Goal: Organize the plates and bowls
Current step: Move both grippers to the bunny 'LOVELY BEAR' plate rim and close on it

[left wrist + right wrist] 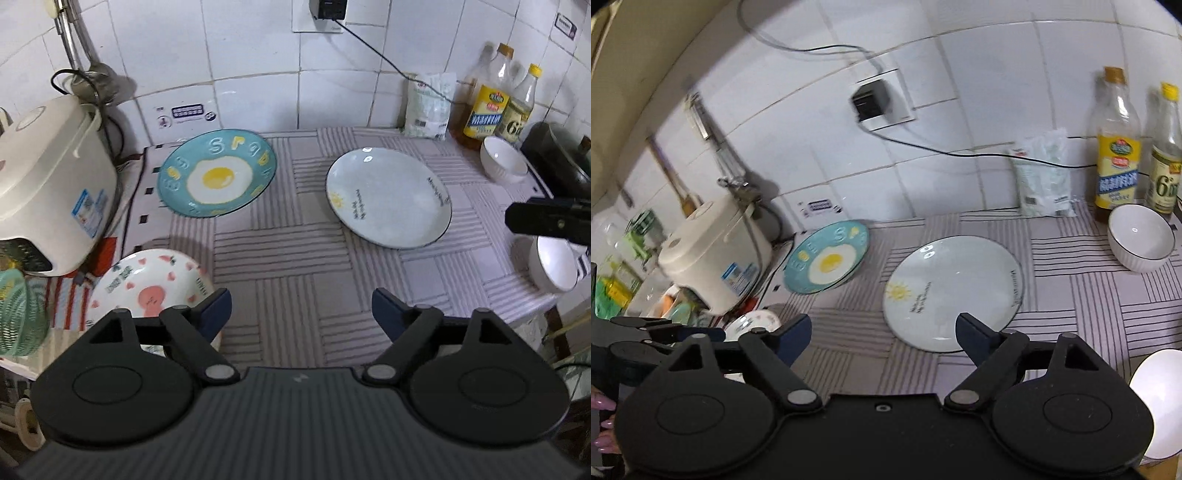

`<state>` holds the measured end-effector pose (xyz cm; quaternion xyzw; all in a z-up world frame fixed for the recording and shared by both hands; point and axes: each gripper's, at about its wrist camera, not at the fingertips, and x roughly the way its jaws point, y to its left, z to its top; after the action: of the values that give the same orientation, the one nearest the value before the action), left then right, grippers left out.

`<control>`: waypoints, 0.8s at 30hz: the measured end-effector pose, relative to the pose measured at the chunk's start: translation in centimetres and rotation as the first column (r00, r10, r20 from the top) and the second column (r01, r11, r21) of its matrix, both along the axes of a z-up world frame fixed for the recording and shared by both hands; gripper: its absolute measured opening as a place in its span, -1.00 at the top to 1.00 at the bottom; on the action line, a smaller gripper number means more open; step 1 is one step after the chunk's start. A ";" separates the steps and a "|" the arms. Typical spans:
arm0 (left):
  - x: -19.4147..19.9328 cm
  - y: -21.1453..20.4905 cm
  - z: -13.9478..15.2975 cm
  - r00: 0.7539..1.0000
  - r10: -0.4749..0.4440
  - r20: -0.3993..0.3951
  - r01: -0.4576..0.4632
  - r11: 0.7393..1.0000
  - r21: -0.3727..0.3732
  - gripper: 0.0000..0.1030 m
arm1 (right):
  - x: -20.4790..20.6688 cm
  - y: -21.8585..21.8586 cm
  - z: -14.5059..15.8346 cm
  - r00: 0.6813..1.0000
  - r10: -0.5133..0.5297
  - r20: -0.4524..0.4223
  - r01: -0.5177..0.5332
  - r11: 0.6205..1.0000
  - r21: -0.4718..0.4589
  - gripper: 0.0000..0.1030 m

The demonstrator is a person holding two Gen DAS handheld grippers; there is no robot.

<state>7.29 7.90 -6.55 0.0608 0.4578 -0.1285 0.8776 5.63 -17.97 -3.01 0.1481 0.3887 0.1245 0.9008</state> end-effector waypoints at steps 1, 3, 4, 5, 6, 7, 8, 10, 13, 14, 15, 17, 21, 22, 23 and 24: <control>-0.3 0.4 0.1 1.000 0.001 0.001 -0.001 1.000 0.008 -0.62 | -0.1 0.4 0.2 1.000 0.011 -0.005 -0.011 1.000 0.003 -0.72; -0.6 1.1 0.3 1.000 0.002 0.005 -0.002 1.000 0.011 -0.68 | -0.2 1.4 0.5 0.999 0.032 -0.015 -0.032 0.999 0.012 -0.72; -0.8 1.5 0.4 1.000 0.000 0.009 0.000 1.000 0.007 -0.71 | -0.3 2.0 0.6 0.999 0.040 -0.018 -0.039 0.999 0.015 -0.72; -1.0 1.9 0.5 1.000 -0.001 0.012 0.001 1.000 0.003 -0.72 | -0.3 2.6 0.7 0.998 0.052 -0.023 -0.052 0.998 0.021 -0.72; -1.2 2.4 0.6 1.000 0.002 0.015 -0.002 1.000 -0.002 -0.74 | -0.3 3.2 0.7 0.997 0.065 -0.028 -0.065 0.998 0.026 -0.72; -1.3 2.8 0.6 1.000 0.007 0.016 -0.006 1.000 -0.005 -0.78 | -0.3 3.7 0.7 0.996 0.078 -0.033 -0.077 0.997 0.028 -0.72; -1.4 3.3 0.6 1.000 0.014 0.019 -0.014 1.000 -0.008 -0.79 | -0.3 4.4 0.6 0.995 0.093 -0.038 -0.092 0.995 0.027 -0.72; -1.7 4.3 0.5 0.999 0.023 0.027 -0.022 1.000 -0.009 -0.86 | -0.2 5.6 0.5 0.992 0.119 -0.045 -0.118 0.993 0.021 -0.72; -2.0 5.7 0.0 0.999 0.027 0.029 -0.028 1.000 0.007 -0.87 | -0.1 7.5 0.0 0.985 0.163 -0.057 -0.162 0.986 0.024 -0.72; -2.0 6.1 -0.2 0.999 0.032 0.026 -0.033 0.999 0.013 -0.87 | 0.0 8.1 -0.2 0.982 0.176 -0.062 -0.175 0.984 0.026 -0.72; -2.1 6.5 -0.4 0.999 0.038 0.023 -0.039 0.999 0.016 -0.87 | 0.1 8.8 -0.3 0.979 0.193 -0.067 -0.191 0.981 0.025 -0.72; -2.0 7.6 -1.0 0.999 0.050 0.011 -0.050 0.999 0.013 -0.87 | 0.0 10.2 -0.6 0.969 0.236 -0.071 -0.236 0.972 0.005 -0.72; -2.0 9.4 -1.9 0.998 0.067 -0.006 -0.067 0.998 0.013 -0.87 | 0.0 12.7 -0.8 0.953 0.297 -0.063 -0.299 0.954 -0.033 -0.72; -2.0 9.8 -2.1 0.998 0.069 -0.010 -0.069 0.998 0.014 -0.87 | 0.0 13.3 -0.9 0.948 0.312 -0.064 -0.315 0.948 -0.040 -0.72; -2.0 10.2 -2.4 0.998 0.068 -0.016 -0.068 0.998 0.013 -0.87 | 0.1 13.9 -1.1 0.943 0.328 -0.062 -0.331 0.942 -0.050 -0.72; -2.0 10.6 -2.6 0.998 0.065 -0.020 -0.065 0.998 0.012 -0.87 | 0.1 14.5 -1.2 0.937 0.343 -0.058 -0.347 0.936 -0.060 -0.72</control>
<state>5.31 18.51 -9.16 0.0496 0.4692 -0.0981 0.8762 5.75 -3.45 -4.20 0.0494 0.4338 0.2636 0.8602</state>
